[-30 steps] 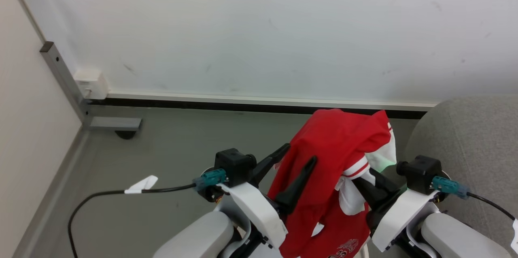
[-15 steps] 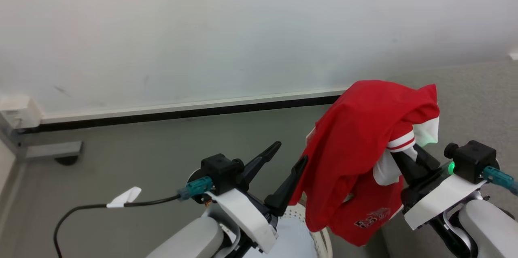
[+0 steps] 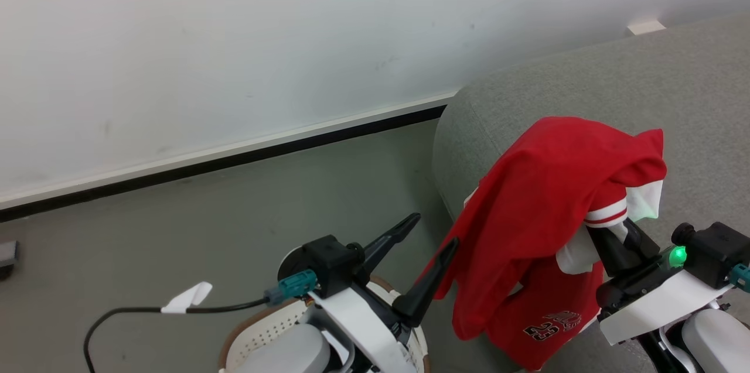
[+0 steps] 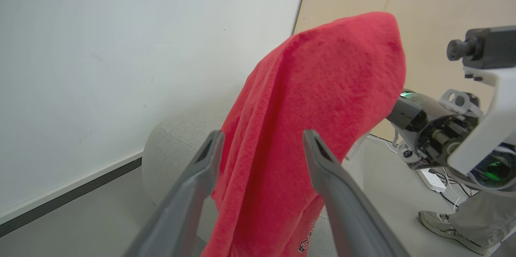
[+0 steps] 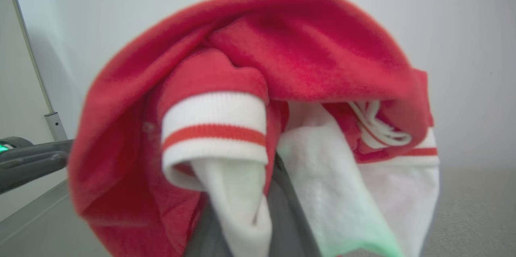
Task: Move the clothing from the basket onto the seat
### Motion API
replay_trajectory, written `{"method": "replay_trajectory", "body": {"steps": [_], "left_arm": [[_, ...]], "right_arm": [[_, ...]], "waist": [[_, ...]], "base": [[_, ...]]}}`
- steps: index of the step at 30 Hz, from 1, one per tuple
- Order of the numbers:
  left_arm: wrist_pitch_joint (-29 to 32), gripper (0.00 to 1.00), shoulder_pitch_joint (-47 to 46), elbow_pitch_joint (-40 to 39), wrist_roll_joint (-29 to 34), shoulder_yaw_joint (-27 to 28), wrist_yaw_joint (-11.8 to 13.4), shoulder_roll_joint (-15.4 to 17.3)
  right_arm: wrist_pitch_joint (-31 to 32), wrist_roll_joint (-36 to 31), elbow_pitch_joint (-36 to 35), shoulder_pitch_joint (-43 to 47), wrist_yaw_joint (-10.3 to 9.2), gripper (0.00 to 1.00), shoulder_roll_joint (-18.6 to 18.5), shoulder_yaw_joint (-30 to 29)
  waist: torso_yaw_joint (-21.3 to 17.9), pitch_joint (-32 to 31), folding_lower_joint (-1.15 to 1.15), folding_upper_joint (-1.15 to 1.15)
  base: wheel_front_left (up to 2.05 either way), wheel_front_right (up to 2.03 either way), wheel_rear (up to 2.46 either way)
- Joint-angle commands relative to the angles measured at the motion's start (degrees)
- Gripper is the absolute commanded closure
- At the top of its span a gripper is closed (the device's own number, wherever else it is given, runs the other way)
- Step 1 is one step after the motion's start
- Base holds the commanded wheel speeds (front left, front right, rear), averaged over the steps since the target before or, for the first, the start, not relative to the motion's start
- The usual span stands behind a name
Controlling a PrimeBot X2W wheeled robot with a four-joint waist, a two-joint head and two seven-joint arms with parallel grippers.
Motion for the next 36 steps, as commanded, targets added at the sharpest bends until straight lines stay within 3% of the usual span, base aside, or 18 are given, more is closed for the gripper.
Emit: {"method": "replay_trajectory", "body": {"steps": [1, 10, 19, 25, 30, 36], "left_arm": [[0.0, 0.0, 0.8, 0.0, 0.7, 0.4, -0.3, 0.0], [0.0, 0.0, 1.8, 0.4, 2.8, 1.8, -1.4, -1.0], [0.0, 0.0, -0.2, 0.8, 4.0, 1.6, -2.3, -0.2], [1.5, 0.0, -3.2, -0.7, 4.8, 1.1, -2.6, 1.6], [2.8, 0.0, -6.5, -3.4, 5.5, 1.3, -2.9, 3.7], [3.6, 0.0, -10.0, -6.2, 6.3, 0.8, -3.0, 5.7]], "right_arm": [[-0.2, -0.3, -0.6, 0.9, -0.12, 1.0, 0.1, -0.5], [-0.2, -1.4, -1.5, 1.3, -0.12, 1.0, 0.8, -2.2], [-0.2, 0.3, 0.4, -6.8, -0.12, 1.0, 0.5, -5.0], [-0.2, 4.5, 2.0, -17.2, -0.12, 1.0, -2.5, -7.8], [0.1, 7.5, 4.9, -28.6, -0.12, 1.0, -7.1, -12.3], [2.8, 5.9, 10.5, -39.6, -0.12, 1.0, -13.4, -17.7]], "waist": [[-0.8, 0.4, 0.0, 0.0], [-1.3, 1.1, 0.0, 0.0], [0.3, 5.6, 0.0, 0.0], [2.6, 12.9, 0.0, 0.0], [5.5, 21.9, 0.0, 0.0], [9.7, 31.2, 0.0, 0.0]], "base": [[0.0, 0.0, 0.0], [0.0, 0.0, 0.0], [0.0, 0.0, 0.0], [0.0, 0.0, 0.0], [0.0, 0.0, 0.0], [0.0, 0.0, 0.0]]}}
